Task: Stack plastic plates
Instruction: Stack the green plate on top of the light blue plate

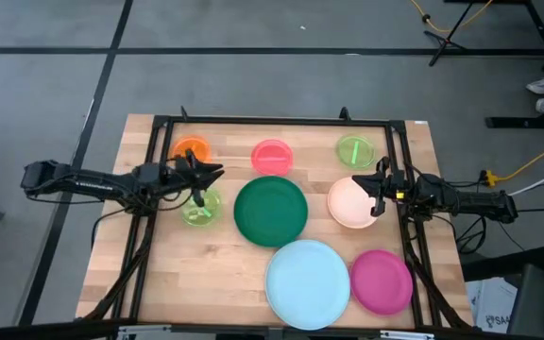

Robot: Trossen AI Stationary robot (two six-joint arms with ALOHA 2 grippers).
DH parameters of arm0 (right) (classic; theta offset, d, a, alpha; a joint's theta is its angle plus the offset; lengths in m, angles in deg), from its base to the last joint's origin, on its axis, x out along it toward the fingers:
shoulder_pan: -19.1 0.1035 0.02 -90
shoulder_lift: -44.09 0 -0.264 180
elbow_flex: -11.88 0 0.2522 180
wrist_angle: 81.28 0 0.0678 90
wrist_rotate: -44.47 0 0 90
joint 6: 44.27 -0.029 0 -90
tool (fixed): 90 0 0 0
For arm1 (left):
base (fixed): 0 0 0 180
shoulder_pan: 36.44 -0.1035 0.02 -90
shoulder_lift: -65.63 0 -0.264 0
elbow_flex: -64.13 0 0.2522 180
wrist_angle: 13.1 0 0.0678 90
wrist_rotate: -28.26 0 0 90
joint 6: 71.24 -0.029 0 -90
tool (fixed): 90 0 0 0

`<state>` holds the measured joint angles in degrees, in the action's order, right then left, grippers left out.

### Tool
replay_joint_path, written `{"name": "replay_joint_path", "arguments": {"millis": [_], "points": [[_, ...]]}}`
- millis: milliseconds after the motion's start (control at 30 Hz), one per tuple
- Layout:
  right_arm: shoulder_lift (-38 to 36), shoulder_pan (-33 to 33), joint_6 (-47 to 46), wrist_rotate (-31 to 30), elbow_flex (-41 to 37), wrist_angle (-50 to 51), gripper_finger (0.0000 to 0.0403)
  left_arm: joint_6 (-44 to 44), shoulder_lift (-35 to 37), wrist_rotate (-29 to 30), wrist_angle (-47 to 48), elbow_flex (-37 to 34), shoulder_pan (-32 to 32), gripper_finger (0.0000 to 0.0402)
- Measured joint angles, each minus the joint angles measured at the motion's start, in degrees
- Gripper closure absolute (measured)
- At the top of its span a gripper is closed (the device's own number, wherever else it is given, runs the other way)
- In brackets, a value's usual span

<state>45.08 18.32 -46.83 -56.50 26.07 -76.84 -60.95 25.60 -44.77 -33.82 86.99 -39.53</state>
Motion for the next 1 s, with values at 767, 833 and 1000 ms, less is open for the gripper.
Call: {"name": "replay_joint_path", "arguments": {"millis": [767, 833, 1000], "points": [[19.5, 0.0, -3.2, 4.5, 0.0, -10.8, 0.0402, 1.2, -35.5, -6.8, 0.3, 19.7, 1.0, 0.0312], [22.9, 0.1, -3.2, 5.6, 0.0, -12.9, 0.0402, 1.2, -36.8, -7.1, 0.2, 20.0, 1.1, 0.0312], [30.9, 0.1, -3.2, 7.4, 0.0, -18.8, 0.0402, 4.2, -38.1, -3.0, 0.0, 20.4, -0.5, 0.0312]]}}
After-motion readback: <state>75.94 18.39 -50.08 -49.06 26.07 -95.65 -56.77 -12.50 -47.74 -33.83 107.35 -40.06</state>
